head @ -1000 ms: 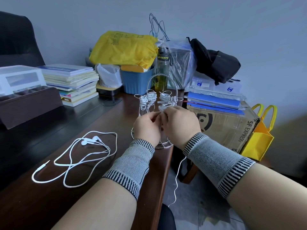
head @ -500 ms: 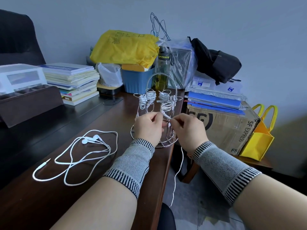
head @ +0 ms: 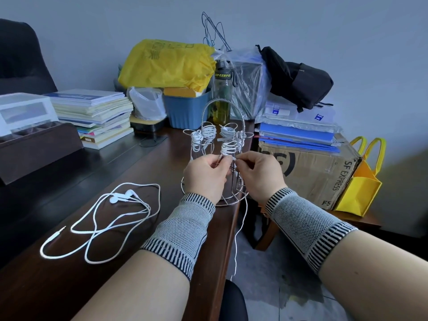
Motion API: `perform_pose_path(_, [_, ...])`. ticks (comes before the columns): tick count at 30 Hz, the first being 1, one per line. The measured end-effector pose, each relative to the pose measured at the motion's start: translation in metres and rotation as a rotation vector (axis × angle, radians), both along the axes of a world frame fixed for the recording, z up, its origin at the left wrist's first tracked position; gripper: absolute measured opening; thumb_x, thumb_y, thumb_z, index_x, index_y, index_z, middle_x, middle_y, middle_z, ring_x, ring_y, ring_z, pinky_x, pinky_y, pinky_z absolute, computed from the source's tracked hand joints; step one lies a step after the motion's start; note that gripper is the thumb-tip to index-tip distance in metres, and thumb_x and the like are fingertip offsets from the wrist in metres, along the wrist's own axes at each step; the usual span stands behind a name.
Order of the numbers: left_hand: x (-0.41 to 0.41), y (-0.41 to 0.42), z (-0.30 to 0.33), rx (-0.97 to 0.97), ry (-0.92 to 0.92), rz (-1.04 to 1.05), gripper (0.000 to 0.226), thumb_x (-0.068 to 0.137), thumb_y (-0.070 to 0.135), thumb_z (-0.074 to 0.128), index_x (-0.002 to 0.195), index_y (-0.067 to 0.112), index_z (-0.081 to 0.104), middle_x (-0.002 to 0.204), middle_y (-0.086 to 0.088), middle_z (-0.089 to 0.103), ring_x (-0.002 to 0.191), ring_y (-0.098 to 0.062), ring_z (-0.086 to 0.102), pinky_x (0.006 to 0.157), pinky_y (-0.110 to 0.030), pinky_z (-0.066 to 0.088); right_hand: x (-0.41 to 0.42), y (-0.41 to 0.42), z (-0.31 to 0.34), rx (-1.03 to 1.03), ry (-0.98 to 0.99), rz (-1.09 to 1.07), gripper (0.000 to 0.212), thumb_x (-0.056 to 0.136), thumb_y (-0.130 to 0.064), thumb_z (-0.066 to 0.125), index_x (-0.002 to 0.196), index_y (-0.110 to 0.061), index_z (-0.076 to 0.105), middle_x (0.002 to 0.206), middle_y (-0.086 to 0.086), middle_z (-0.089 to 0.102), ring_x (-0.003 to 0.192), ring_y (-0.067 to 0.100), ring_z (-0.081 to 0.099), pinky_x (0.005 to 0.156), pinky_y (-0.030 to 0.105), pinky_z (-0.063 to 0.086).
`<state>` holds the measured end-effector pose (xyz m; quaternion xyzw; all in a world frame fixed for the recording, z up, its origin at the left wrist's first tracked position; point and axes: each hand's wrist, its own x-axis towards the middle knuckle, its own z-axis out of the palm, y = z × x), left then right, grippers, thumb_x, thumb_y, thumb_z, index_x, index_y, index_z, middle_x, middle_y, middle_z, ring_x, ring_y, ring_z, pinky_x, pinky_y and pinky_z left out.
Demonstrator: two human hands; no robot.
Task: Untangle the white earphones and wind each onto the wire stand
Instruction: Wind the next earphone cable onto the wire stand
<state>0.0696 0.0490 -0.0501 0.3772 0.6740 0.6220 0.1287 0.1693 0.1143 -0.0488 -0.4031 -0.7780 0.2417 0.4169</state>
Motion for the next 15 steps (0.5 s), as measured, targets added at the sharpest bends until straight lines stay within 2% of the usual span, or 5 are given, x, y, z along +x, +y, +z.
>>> perform_pose_path(5, [-0.0006, 0.0010, -0.0011, -0.013, 0.025, 0.006, 0.030, 0.086, 0.033, 0.067, 0.057, 0.022, 0.069, 0.057, 0.005, 0.069, 0.059, -0.015, 0.067, 0.066, -0.037, 0.060, 0.0023, 0.0004, 0.0039, 0.023, 0.031, -0.033, 0.008, 0.092, -0.021, 0.063, 0.089, -0.022, 0.070, 0.068, -0.012, 0.061, 0.058, 0.003, 0.055, 0.063, 0.025, 0.051])
perform_pose_path(9, [-0.0003, 0.0004, -0.0008, 0.000, 0.025, -0.006, 0.029, 0.088, 0.031, 0.067, 0.061, 0.021, 0.069, 0.055, 0.007, 0.068, 0.047, -0.001, 0.060, 0.060, -0.025, 0.055, 0.0015, 0.0009, 0.0055, -0.024, 0.043, -0.056, 0.011, 0.090, -0.026, 0.065, 0.080, -0.022, 0.066, 0.067, -0.013, 0.061, 0.057, 0.004, 0.055, 0.060, 0.025, 0.051])
perform_pose_path(11, [-0.0005, 0.0017, -0.0021, 0.007, 0.020, -0.011, 0.029, 0.087, 0.033, 0.068, 0.063, 0.016, 0.071, 0.056, 0.003, 0.068, 0.048, 0.000, 0.060, 0.064, -0.030, 0.058, 0.0001, 0.0001, 0.0047, -0.038, 0.041, -0.036, 0.012, 0.090, -0.026, 0.065, 0.080, -0.020, 0.068, 0.065, -0.012, 0.061, 0.055, 0.004, 0.054, 0.058, 0.024, 0.048])
perform_pose_path(13, [-0.0010, 0.0028, -0.0034, 0.012, 0.010, -0.005, 0.030, 0.085, 0.034, 0.069, 0.063, 0.014, 0.071, 0.056, 0.003, 0.068, 0.052, -0.006, 0.062, 0.067, -0.038, 0.060, -0.0005, -0.0011, 0.0029, -0.045, 0.036, -0.024, 0.013, 0.089, -0.026, 0.066, 0.078, -0.019, 0.069, 0.065, -0.011, 0.062, 0.055, 0.003, 0.053, 0.059, 0.024, 0.048])
perform_pose_path(15, [-0.0019, 0.0035, -0.0045, 0.008, 0.009, 0.003, 0.031, 0.085, 0.035, 0.069, 0.062, 0.014, 0.070, 0.055, 0.005, 0.067, 0.053, -0.010, 0.061, 0.066, -0.041, 0.059, -0.0003, -0.0035, 0.0025, -0.053, 0.043, -0.010, 0.013, 0.088, -0.024, 0.067, 0.078, -0.018, 0.070, 0.066, -0.009, 0.063, 0.055, 0.004, 0.053, 0.059, 0.025, 0.049])
